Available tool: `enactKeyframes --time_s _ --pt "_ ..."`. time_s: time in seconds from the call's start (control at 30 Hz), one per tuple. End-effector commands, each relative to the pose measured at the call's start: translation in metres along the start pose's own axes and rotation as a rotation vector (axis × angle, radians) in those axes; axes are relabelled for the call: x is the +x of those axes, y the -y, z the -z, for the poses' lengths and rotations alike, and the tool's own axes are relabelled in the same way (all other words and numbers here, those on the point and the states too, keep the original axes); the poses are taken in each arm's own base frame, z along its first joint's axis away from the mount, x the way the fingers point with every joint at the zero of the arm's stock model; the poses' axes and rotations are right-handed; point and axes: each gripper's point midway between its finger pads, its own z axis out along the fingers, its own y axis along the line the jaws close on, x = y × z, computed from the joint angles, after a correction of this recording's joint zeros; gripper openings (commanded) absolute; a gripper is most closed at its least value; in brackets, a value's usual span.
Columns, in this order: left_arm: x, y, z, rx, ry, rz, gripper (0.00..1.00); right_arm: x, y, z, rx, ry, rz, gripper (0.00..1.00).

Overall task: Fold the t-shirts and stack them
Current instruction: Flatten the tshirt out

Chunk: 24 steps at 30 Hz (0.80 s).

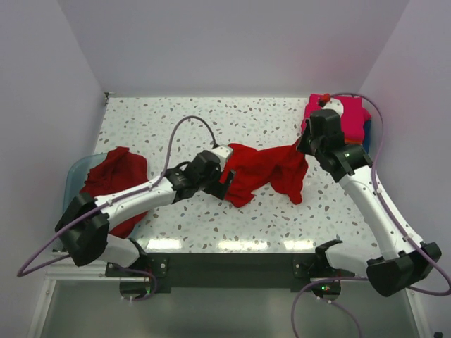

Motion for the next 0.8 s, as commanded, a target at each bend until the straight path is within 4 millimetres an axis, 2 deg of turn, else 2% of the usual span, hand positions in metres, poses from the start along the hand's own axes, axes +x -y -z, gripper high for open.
enactKeyframes --time_s 0.0,0.03,0.1,0.2,0.3,0.33,0.4,0.43,0.53,0.77 --pt "-0.014 0.026 -0.002 0.009 0.029 -0.042 0.96 0.005 0.032 0.002 0.105 -0.055 0.079 0.0" --pt "-0.014 0.037 -0.002 0.011 0.025 -0.055 0.97 0.004 0.042 -0.001 0.13 -0.058 0.066 0.0" --pt "-0.003 0.04 -0.008 -0.031 -0.009 -0.05 0.97 0.003 0.052 -0.002 0.141 -0.063 0.039 0.0" --pt "0.008 0.055 -0.01 -0.052 -0.033 -0.05 0.97 0.005 0.054 -0.003 0.124 -0.071 0.024 0.0" --pt "0.007 0.076 -0.007 -0.063 0.006 -0.055 0.95 0.01 0.057 -0.005 0.117 -0.079 0.015 0.0" --pt "0.006 0.088 -0.005 -0.04 0.017 -0.063 0.95 0.014 0.056 -0.006 0.109 -0.088 0.012 0.0" --pt "0.01 0.099 -0.012 -0.032 0.006 -0.067 0.95 0.018 0.057 -0.007 0.1 -0.094 0.004 0.0" --pt "0.006 0.105 -0.014 -0.03 0.015 -0.067 0.95 0.019 0.055 -0.006 0.086 -0.099 -0.001 0.0" --pt "0.013 0.113 -0.032 -0.023 0.007 -0.072 0.95 0.023 0.052 -0.002 0.056 -0.1 -0.017 0.0" --pt "0.007 0.133 -0.057 0.014 0.031 -0.058 0.91 0.027 0.049 0.009 0.016 -0.101 -0.025 0.0"
